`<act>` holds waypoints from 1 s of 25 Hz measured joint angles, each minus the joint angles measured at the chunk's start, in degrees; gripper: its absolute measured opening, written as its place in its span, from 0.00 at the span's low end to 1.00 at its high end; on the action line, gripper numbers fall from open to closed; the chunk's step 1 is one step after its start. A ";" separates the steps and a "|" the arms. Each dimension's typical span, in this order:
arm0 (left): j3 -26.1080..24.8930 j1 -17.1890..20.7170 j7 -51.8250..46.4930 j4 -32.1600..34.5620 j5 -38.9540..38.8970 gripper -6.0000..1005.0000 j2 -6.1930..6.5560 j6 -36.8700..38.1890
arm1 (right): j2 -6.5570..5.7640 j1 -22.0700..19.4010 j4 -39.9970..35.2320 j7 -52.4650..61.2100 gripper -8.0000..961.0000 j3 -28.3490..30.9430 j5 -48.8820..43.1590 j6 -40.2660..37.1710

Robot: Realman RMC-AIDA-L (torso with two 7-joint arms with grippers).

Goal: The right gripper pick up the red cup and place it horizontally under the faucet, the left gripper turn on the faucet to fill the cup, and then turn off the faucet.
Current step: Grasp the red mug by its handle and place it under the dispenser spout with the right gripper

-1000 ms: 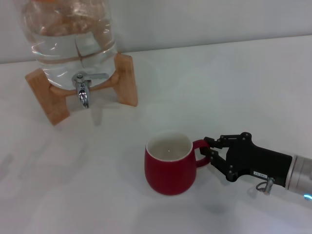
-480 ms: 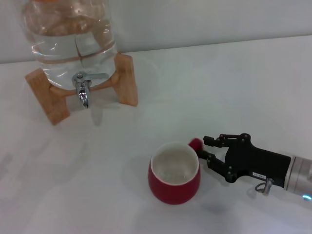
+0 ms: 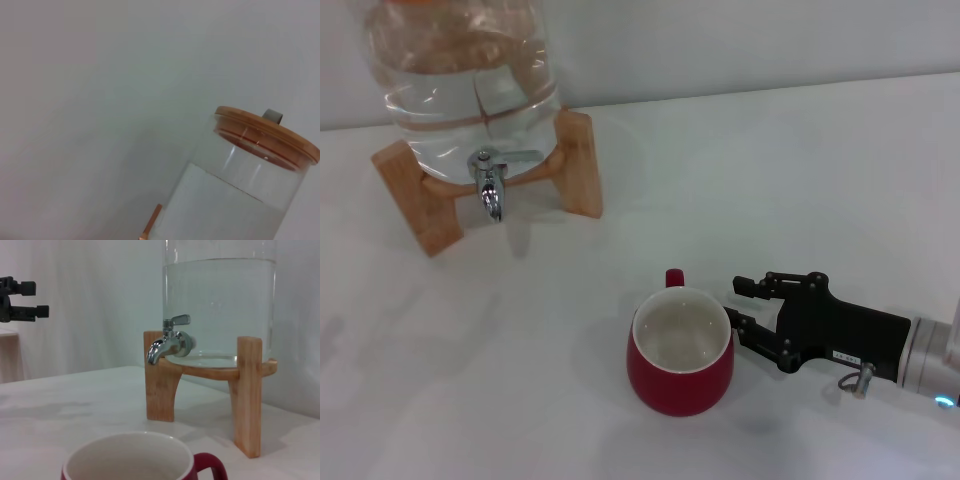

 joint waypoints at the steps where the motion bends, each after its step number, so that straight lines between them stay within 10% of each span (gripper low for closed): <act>1: 0.00 0.00 0.00 0.00 0.00 0.87 0.00 0.00 | 0.00 0.01 0.00 0.07 0.39 0.01 0.00 0.00; 25: 0.00 0.60 0.09 -0.27 0.13 0.87 -0.09 -0.53 | -0.18 7.90 -3.64 2.95 0.39 -0.63 -0.81 -3.96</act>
